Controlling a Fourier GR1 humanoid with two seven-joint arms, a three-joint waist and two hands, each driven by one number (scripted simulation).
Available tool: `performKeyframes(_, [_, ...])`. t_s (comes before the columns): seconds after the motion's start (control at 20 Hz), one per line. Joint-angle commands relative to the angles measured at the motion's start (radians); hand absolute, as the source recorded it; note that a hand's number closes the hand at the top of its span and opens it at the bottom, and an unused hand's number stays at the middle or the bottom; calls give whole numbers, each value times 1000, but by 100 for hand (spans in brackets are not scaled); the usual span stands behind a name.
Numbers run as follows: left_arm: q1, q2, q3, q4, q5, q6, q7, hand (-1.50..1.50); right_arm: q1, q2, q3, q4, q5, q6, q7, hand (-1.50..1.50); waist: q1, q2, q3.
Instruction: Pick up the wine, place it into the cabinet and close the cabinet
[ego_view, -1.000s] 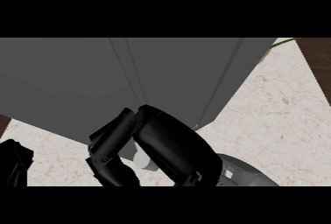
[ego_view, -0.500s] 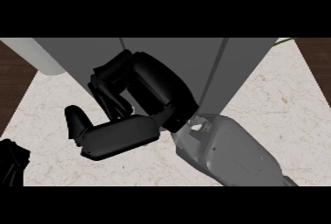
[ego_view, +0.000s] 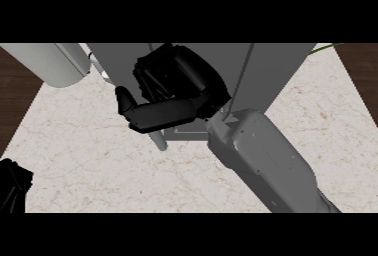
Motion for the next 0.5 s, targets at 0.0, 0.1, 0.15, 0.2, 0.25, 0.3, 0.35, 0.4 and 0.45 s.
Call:
performKeyframes(0.0, [13,-3,8,-29,5,-3,35,150,-48,2,-80,135,21,2,-12,150,1,14,2])
performKeyframes(0.1, [12,-16,4,-42,-15,3,17,150,-4,-23,-88,161,34,27,-60,150,3,15,2])
performKeyframes(0.15, [5,-13,19,-24,3,0,18,150,60,-29,-71,140,44,40,-102,150,-2,15,3])
performKeyframes(0.2, [13,7,23,-2,10,-35,15,150,-6,-61,-112,182,29,65,-74,150,4,18,2])
performKeyframes(0.25, [-5,12,32,-21,17,-21,28,150,-13,-51,-113,210,40,70,-100,150,6,18,2])
performKeyframes(0.3, [14,-10,24,-3,-4,-24,0,150,31,-87,-126,187,15,112,-103,150,1,18,2])
performKeyframes(0.35, [-34,-7,20,17,-6,-16,8,150,-26,-75,-136,235,20,122,-108,150,1,22,2])
performKeyframes(0.4, [0,1,32,2,11,-43,-4,150,-11,-97,-146,253,22,136,-121,150,11,23,2])
performKeyframes(0.45, [-35,7,26,-2,18,-12,38,150,-50,-109,-162,257,30,120,-107,150,4,24,2])
